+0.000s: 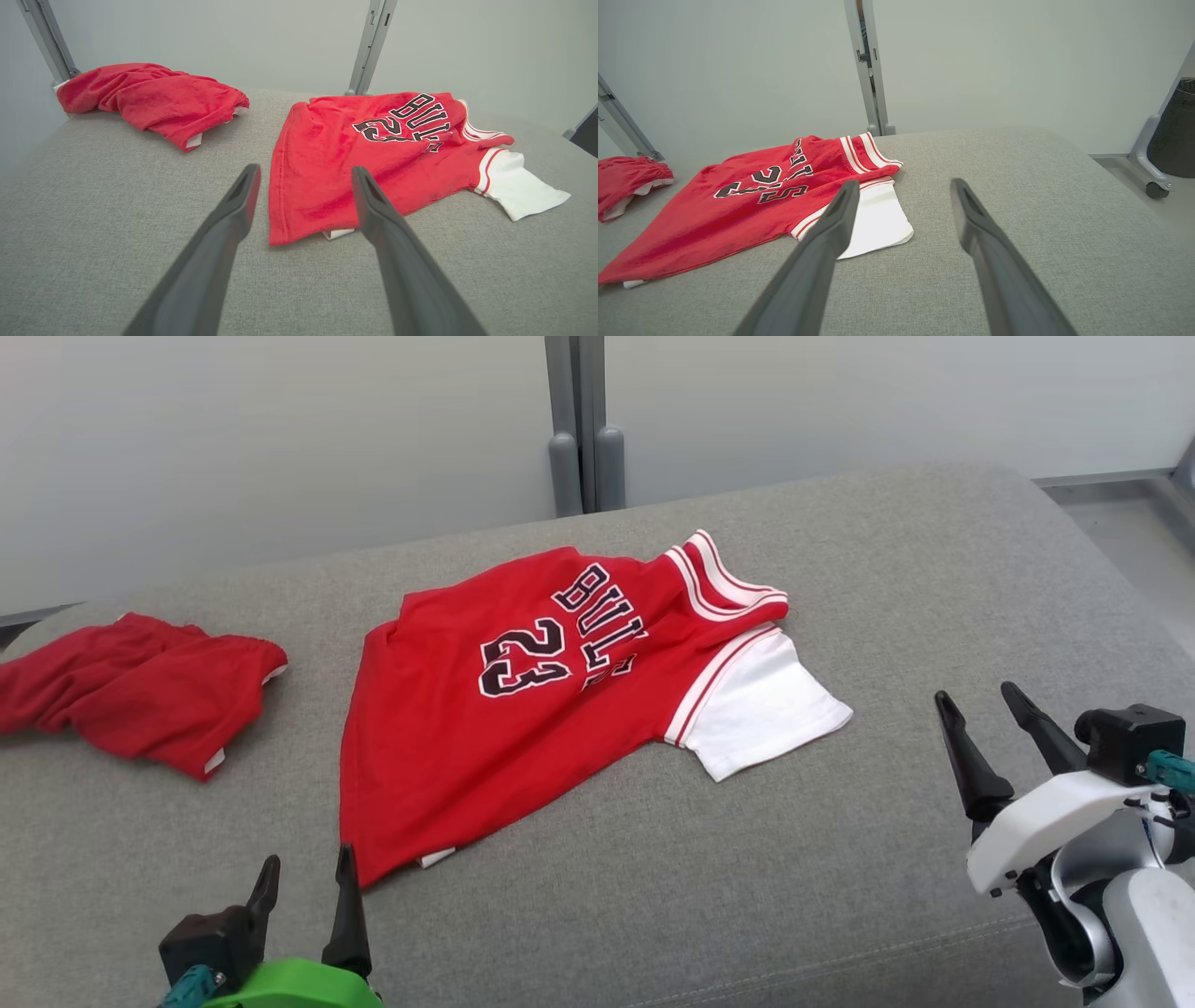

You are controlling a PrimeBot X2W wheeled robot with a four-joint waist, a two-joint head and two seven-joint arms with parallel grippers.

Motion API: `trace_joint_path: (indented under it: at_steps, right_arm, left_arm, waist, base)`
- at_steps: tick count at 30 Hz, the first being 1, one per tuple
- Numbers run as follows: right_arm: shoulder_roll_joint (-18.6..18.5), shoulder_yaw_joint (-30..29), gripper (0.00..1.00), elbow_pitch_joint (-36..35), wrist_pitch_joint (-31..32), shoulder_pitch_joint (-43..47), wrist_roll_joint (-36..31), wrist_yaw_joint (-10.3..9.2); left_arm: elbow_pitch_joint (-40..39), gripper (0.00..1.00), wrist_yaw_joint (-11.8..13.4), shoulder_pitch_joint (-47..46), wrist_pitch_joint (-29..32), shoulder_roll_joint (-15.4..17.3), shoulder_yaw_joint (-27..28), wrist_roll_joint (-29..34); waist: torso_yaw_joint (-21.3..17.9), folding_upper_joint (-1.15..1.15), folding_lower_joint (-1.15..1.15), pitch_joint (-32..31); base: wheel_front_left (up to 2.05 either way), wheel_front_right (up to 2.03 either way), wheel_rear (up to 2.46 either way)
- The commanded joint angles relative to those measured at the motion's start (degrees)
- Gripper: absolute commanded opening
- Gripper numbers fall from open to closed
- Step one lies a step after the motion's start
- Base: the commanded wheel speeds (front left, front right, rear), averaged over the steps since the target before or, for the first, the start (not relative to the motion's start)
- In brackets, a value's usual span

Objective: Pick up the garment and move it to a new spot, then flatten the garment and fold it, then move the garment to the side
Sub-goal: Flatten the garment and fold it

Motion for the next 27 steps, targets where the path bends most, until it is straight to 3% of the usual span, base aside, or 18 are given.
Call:
trace_joint_path:
  at_steps: [1, 14, 27]
  right_arm:
    - [0.2, -0.2, 1.0, -0.7, 0.2, 1.0, -0.7, -0.06]
    - [5.4, 1.5, 1.0, -5.2, 0.0, 5.2, -5.7, -0.06]
    - [6.9, 1.2, 1.0, -3.2, -1.7, 5.4, -6.6, -0.06]
  left_arm:
    - [-0.1, 1.0, -0.5, 0.9, -0.1, -0.1, 0.6, -0.4]
    - [2.0, 1.0, -9.6, 5.5, -0.1, -0.7, 8.2, -0.2]
    - [3.6, 1.0, -11.7, 8.1, -0.2, -3.0, 12.4, 2.4]
  waist:
    - [0.0, 0.0, 0.0, -0.8]
    - [0.3, 0.0, 0.0, -2.2]
    - [1.2, 0.0, 0.0, -2.2]
  base:
    - [0.0, 0.0, 0.0]
    - [0.0, 0.0, 0.0]
    - [0.0, 0.0, 0.0]
